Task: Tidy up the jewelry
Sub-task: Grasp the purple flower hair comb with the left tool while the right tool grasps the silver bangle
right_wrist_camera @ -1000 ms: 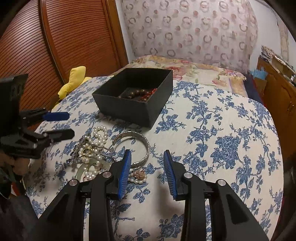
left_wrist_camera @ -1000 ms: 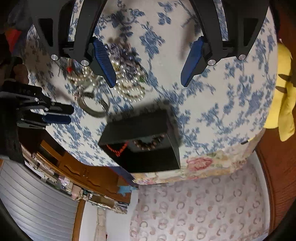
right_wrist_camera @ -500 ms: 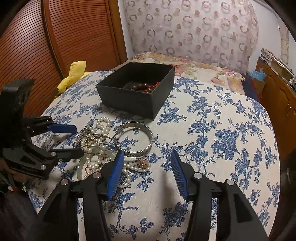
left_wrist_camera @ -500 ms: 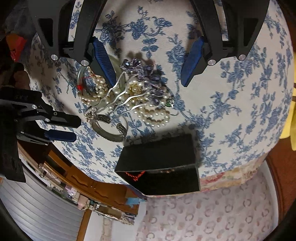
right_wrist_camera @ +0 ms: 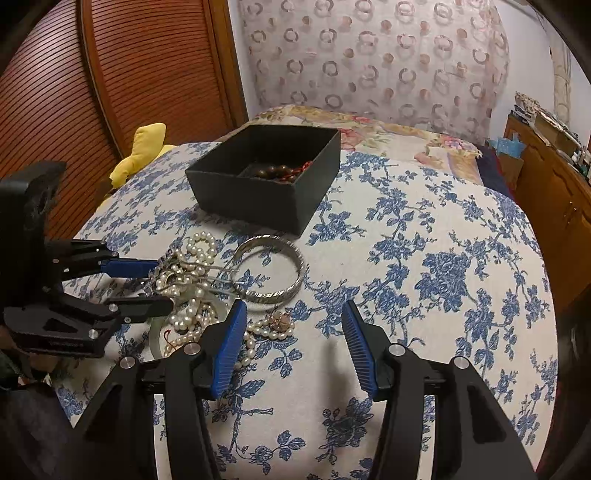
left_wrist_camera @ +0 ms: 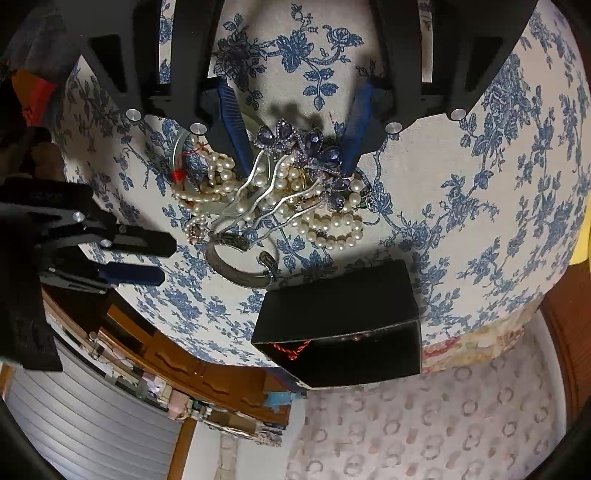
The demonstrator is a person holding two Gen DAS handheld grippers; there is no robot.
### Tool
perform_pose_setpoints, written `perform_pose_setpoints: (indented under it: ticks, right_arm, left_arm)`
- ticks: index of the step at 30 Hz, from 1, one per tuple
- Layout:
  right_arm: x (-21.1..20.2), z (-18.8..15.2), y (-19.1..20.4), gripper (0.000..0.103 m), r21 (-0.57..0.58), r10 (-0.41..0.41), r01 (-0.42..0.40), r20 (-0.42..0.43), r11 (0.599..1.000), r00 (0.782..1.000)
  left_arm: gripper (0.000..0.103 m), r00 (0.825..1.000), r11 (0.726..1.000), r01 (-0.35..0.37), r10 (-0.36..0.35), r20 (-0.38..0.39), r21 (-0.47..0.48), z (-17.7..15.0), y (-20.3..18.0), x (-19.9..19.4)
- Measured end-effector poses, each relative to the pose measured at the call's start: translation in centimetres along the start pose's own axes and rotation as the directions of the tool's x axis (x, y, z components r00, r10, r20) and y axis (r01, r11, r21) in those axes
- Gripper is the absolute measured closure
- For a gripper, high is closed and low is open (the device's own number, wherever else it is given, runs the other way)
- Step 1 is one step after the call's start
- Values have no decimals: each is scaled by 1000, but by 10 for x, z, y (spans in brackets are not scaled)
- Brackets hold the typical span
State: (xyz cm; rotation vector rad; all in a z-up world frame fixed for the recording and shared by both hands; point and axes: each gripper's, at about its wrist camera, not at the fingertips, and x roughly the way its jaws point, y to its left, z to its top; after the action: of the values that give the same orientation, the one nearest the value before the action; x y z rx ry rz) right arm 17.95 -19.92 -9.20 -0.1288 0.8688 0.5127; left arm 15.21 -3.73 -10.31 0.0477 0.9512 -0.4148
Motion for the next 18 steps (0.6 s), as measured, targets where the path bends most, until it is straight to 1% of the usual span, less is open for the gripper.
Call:
perform_pose_setpoints:
  ticks: [7,12,18]
  right_arm:
    - [3,-2,4,47,-5,0,0,-6,1000,1000]
    - [4,-3,5,47,-7,-1,1,-6,1000,1000]
    - [7,-1,10,47,-9,4,-4,-7,1000,1000]
  left_arm:
    - [58,1000,999,13,-13,14,-31,-6,8,-10]
    - [59,1000,1000,1,0,15,-29,-11,11,-18]
    - [59,1000,998,-8,9,28,-57,-18,20,-27]
